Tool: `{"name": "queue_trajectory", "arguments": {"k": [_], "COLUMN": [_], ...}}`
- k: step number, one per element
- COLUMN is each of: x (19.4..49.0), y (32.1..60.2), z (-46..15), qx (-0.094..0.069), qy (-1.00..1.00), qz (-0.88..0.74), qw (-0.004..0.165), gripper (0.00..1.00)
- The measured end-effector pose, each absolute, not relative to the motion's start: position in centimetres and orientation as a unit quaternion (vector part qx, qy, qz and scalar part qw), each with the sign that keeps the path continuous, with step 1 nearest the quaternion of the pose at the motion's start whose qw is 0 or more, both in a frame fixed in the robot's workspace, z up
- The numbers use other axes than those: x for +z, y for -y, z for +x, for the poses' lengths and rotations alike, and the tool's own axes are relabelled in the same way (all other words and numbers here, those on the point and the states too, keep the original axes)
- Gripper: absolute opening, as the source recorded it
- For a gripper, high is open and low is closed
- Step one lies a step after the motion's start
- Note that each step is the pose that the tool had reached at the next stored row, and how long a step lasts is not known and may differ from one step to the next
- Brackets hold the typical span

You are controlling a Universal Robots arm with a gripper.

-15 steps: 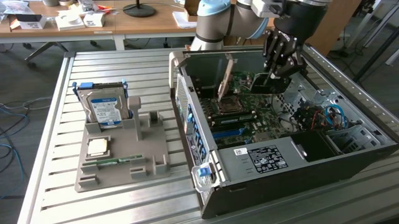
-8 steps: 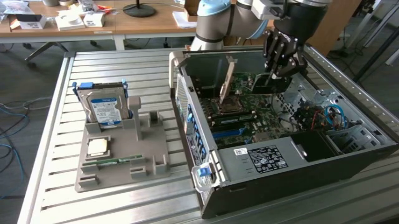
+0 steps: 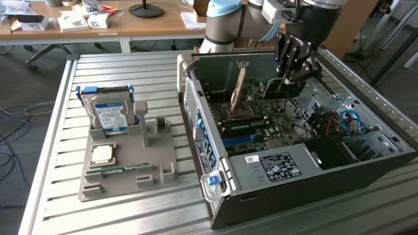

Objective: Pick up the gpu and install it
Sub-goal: 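Insert the gpu into the slot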

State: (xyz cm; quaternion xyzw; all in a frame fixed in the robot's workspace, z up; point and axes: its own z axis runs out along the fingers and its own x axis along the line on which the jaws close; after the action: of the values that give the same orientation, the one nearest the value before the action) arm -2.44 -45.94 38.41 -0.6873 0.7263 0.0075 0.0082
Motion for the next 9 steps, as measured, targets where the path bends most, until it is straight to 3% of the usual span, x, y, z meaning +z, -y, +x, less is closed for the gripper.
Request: {"name": "queue_trajectory", "arguments": {"k": [9], "x": [37.3], "y": [45.9], "z": [-2.5], "qx": [0.007], "qy": [-0.726], "qz": [-0.688], "qw": [0.008], "gripper": [0.26]}}
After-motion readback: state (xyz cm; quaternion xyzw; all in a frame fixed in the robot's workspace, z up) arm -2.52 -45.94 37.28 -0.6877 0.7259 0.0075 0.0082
